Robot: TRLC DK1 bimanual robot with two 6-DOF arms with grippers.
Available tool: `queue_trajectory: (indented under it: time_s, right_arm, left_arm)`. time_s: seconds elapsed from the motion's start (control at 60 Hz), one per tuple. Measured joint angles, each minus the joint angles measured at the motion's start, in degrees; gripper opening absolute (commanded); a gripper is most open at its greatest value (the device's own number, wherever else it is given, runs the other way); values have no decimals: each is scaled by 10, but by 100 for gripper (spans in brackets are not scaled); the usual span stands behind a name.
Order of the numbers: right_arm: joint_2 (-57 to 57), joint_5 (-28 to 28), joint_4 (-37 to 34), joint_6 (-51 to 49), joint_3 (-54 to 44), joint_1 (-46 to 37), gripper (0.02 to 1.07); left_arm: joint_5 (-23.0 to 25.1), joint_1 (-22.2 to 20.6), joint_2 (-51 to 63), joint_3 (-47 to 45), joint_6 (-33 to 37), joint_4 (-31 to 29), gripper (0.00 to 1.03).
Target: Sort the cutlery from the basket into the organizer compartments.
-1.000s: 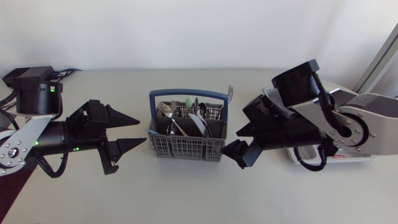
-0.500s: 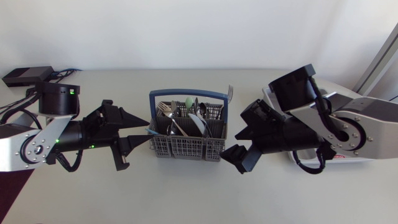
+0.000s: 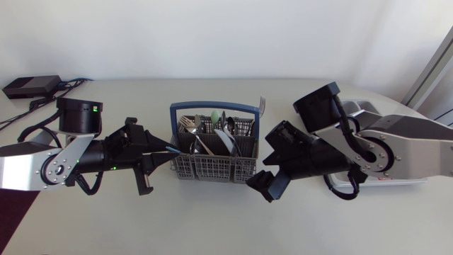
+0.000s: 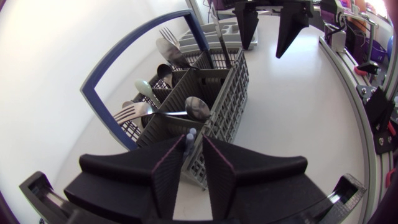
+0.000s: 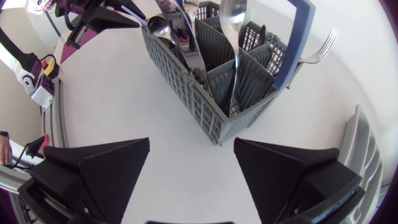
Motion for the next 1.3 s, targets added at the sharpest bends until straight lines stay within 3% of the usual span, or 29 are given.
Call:
queue_trajectory:
  time_s: [0.133,0.65,1.017,1.3]
  right_arm:
    - [6,0,2,0,0,0,100]
    - [8,0,4,0,0,5,100]
    - [-22,0,3,-4,0,13,100]
    - [-110,15,-1,-20,0,29,100]
  left_arm:
    - [2,-1,7,1,2,9,3]
    - [2,-11,14,18,-2,5,3]
    - [12,-6,-85,68,-21,-122,3]
    - [19,3,-186,134,-51,-220,3]
